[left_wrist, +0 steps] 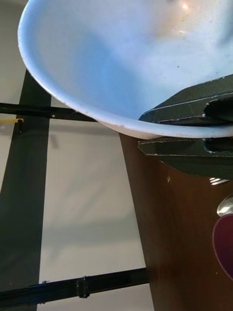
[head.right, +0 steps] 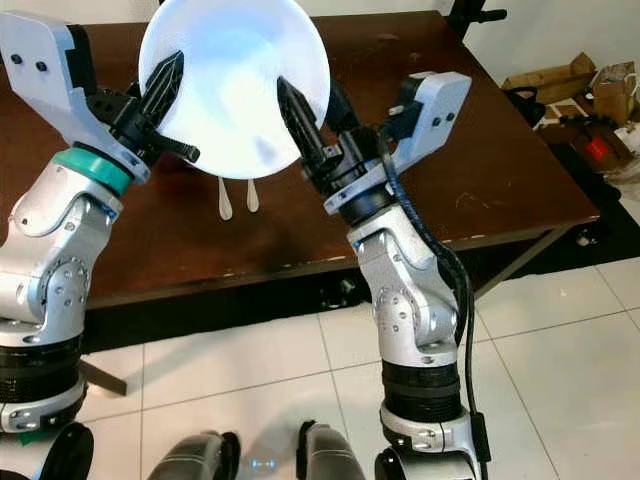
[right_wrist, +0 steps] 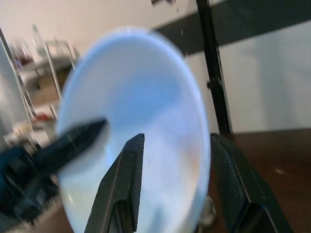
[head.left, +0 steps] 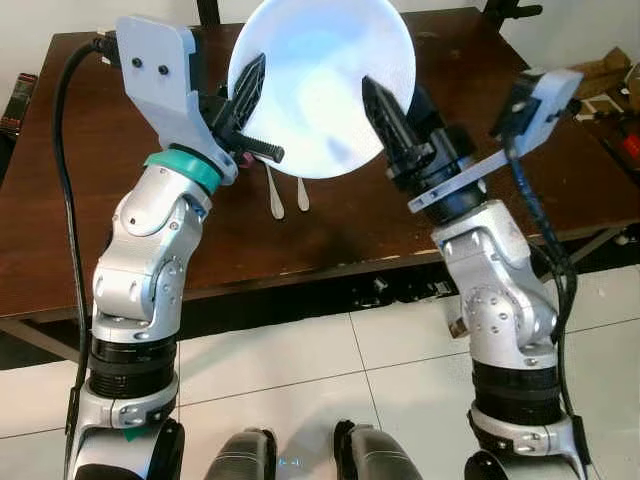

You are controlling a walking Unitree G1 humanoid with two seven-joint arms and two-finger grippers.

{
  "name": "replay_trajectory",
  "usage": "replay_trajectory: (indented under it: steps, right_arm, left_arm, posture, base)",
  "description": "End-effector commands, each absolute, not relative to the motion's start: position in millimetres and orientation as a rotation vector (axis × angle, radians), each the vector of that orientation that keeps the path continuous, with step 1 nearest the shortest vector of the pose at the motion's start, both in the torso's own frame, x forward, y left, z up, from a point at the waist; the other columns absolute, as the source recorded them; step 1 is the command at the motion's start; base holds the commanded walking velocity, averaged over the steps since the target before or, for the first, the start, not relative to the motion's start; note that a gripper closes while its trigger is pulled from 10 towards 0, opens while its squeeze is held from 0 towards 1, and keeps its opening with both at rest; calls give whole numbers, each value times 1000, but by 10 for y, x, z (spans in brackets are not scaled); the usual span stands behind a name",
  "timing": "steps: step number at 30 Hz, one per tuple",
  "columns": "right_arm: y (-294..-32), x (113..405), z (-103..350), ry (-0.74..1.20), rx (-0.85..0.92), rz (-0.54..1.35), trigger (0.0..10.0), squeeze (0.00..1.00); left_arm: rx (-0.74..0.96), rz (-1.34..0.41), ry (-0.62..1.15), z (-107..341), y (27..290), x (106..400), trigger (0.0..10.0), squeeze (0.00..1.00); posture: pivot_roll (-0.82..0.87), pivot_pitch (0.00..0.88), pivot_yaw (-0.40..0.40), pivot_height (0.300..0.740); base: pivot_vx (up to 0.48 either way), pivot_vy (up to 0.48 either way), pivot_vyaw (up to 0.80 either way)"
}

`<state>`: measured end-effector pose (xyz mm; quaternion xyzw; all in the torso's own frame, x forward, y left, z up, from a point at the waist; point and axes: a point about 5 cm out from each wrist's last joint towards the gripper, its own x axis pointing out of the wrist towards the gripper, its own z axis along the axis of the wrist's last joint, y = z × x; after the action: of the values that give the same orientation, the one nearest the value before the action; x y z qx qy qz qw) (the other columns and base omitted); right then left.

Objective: Setting the table

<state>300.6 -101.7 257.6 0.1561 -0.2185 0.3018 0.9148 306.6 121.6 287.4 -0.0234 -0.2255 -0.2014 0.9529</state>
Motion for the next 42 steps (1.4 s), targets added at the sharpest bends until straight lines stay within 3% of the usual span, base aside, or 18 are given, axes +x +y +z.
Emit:
replay_trajectory:
  steps: [1,5,13,14,24,25,26,40,42]
  right_arm:
    - [-1011,3011,2508,-427,283,611,10000,0]
    - [-1027,3031,2494,-443,181,581,10000,0]
    - [-1120,3058,2649,-520,217,511,10000,0]
    - [-1137,3059,2680,-535,224,502,10000,1000]
    - [-968,3076,2798,-566,238,626,10000,1000]
    - [-946,3077,2800,-565,235,636,10000,282]
    - [-915,3083,2798,-561,231,647,10000,0]
    - [-934,3219,2646,-493,260,577,10000,0]
    - [-963,3241,2619,-482,282,555,9451,0]
  left_arm:
    - [-31,-402,-489,2885,1208,3025,10000,0]
    - [18,-285,-563,2956,1294,3049,10000,0]
    - [60,-90,-606,3018,1515,3119,10000,0]
    - [61,-82,-606,3020,1529,3113,10000,0]
    - [9,-177,-614,3029,1380,3088,10000,0]
    - [7,-179,-617,3032,1368,3092,10000,0]
    - [2,-186,-624,3047,1349,3090,10000,0]
    - [-70,-358,-604,3076,1218,2993,10000,0]
    - [-100,-437,-555,2993,1139,2975,10000,0]
  posture:
    - [46,36,10,740]
    - [42,16,6,740]
    - [42,15,7,740]
    - [42,15,7,740]
    - [43,16,0,740]
    - [43,16,0,740]
    - [46,17,-2,740]
    - [58,30,-9,740]
    - [56,30,-8,740]
  base:
    - [0,0,0]
    - [0,0,0]
    - [0,0,0]
    - [0,0,0]
    - [0,0,0]
    - [0,0,0]
    - [0,0,0]
    - [0,0,0]
    - [0,0,0]
